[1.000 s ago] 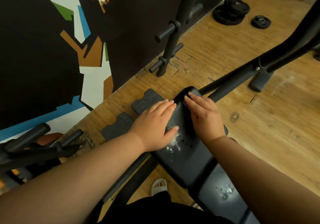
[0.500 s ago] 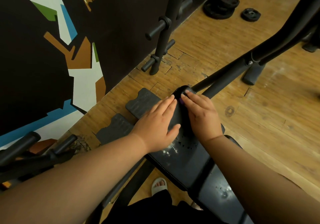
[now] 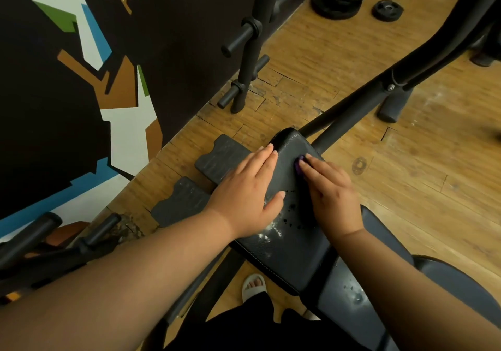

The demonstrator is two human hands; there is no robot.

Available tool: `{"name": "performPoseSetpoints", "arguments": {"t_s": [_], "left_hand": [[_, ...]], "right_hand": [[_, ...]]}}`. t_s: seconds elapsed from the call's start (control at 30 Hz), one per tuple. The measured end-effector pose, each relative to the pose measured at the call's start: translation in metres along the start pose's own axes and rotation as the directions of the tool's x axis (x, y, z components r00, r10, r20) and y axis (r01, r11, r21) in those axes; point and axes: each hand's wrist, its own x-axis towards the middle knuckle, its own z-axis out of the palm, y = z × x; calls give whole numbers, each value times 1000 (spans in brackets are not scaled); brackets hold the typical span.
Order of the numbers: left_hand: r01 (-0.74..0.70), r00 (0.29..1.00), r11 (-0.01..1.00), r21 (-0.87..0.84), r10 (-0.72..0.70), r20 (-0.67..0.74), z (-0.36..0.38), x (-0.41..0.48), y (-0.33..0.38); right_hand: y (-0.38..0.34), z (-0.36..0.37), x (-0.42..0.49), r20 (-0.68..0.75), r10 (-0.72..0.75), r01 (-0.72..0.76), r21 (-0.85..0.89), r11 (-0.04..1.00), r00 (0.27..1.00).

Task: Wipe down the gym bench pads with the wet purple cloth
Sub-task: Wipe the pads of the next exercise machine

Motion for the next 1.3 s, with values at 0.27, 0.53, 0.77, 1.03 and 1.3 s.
{"name": "performPoseSetpoints", "arguments": {"t_s": [0.27, 0.53, 0.77, 1.03, 1.3], "left_hand": [[-8, 1000, 1000, -9, 8, 1, 2, 0, -2], [-19, 1000, 1000, 0, 19, -11, 3, 1, -3], [-5, 1000, 1000, 15, 5, -11, 3, 2, -2], [-17, 999, 997, 71, 20, -40, 7, 2, -3], [6, 998, 993, 116, 1, -63, 10, 3, -2]], "right_hand": [[-5, 17, 29, -62, 36, -37, -12, 999, 997], [2, 12, 23, -33, 9, -12, -63, 998, 999], [16, -1, -5, 23, -103, 105, -79, 991, 994], [15, 14, 37, -21, -97, 98, 39, 994, 995], [32, 5, 25, -26, -117, 118, 43, 992, 993]]}}
